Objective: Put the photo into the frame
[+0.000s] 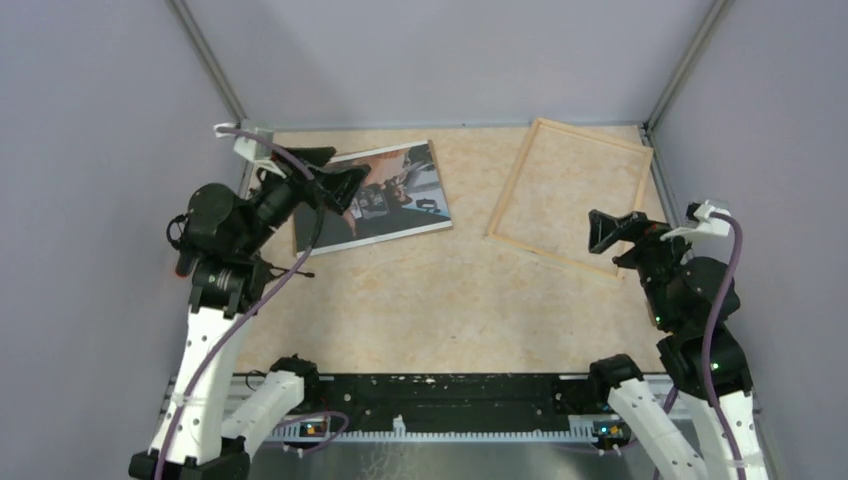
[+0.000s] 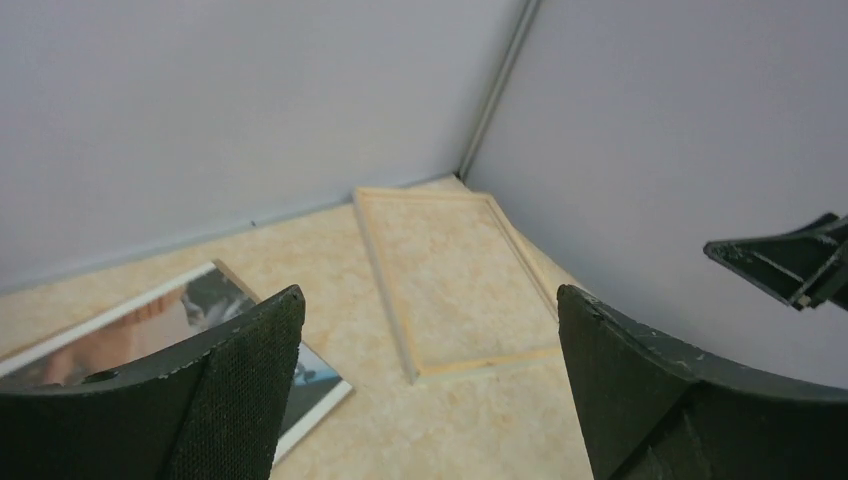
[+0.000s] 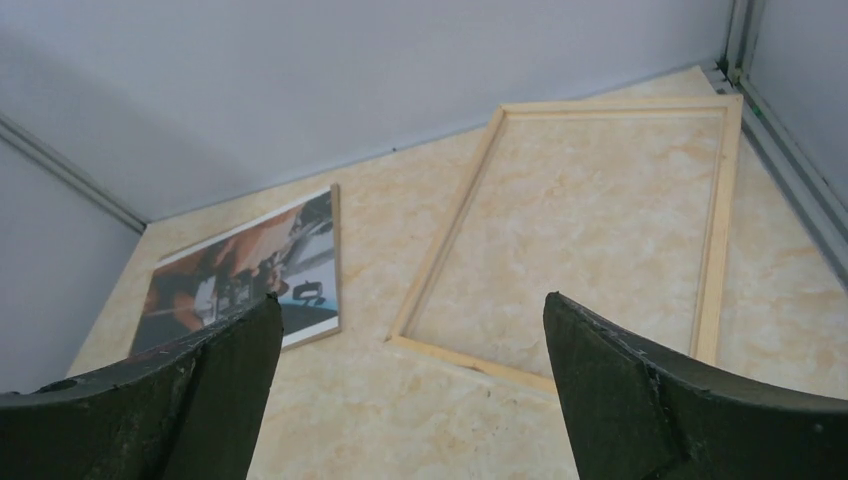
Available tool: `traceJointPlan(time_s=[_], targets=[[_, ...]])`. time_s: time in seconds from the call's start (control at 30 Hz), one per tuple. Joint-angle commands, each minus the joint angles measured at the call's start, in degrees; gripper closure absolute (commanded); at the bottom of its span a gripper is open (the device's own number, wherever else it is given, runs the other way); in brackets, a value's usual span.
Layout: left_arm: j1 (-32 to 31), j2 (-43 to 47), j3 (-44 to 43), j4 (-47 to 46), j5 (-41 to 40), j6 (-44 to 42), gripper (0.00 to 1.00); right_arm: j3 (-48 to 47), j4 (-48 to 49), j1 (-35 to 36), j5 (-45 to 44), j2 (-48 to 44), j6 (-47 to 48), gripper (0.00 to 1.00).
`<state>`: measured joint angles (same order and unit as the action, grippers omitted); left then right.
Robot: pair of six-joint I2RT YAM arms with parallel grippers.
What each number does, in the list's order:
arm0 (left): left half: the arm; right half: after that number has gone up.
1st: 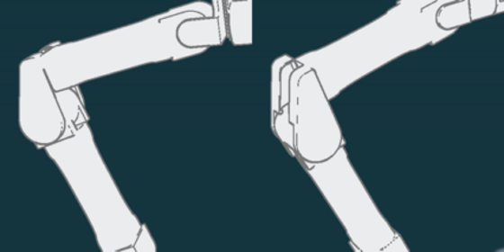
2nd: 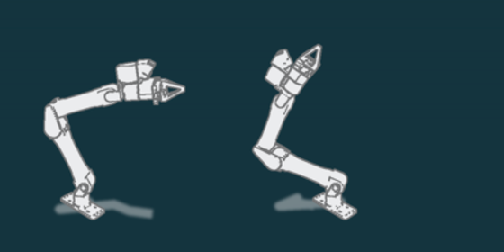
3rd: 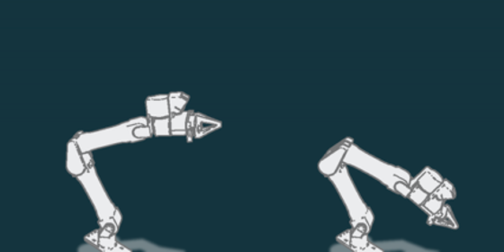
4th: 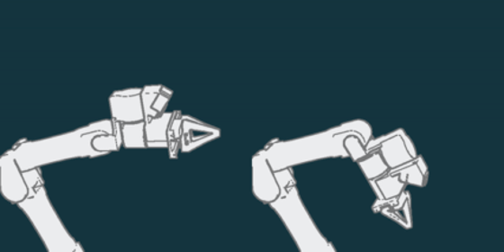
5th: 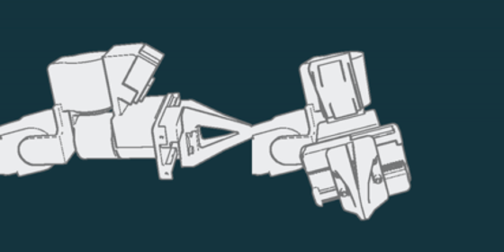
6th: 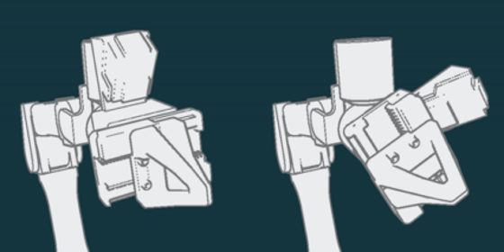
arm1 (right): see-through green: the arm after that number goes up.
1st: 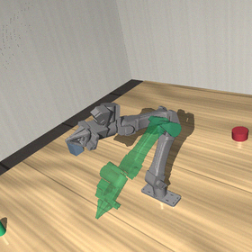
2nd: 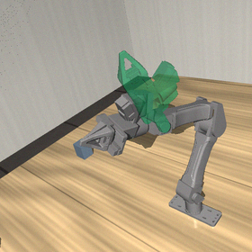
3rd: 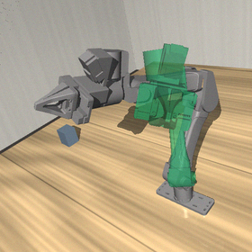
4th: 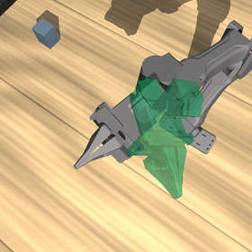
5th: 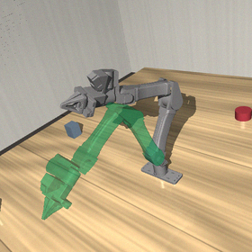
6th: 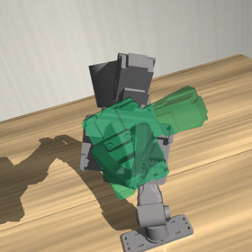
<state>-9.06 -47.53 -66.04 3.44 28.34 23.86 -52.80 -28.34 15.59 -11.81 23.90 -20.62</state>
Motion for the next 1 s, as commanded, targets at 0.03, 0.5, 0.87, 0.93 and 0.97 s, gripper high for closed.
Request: traceJointPlan(time_s=[0.03, 0.5, 0.87, 0.93, 0.97], targets=[[-6.4, -5.6, 1.5, 3.8, 2.5, -4.6, 0.02, 2.7, 1.4, 0.4, -3.1, 3.6, -4.0, 0.01], [-11.2, -8.9, 7.8, 11.6, -10.5, -12.7, 0.02, 11.2, 15.8, 0.5, 20.5, 25.8, -16.8, 0.01], [-16.0, -5.0, 18.9, 7.6, -19.7, -16.1, 0.02, 12.8, 46.9, 8.3, 27.4, 52.2, -28.7, 0.02], [-16.7, -4.7, 20.0, 6.9, -19.9, -15.6, 0.02, 12.1, 51.6, 9.3, 26.9, 57.1, -31.6, 0.03], [-16.9, -4.7, 20.2, 6.7, -19.2, -15.1, 0.02, 11.9, 53.7, 9.5, 26.9, 60.0, -33.0, 0.05]])
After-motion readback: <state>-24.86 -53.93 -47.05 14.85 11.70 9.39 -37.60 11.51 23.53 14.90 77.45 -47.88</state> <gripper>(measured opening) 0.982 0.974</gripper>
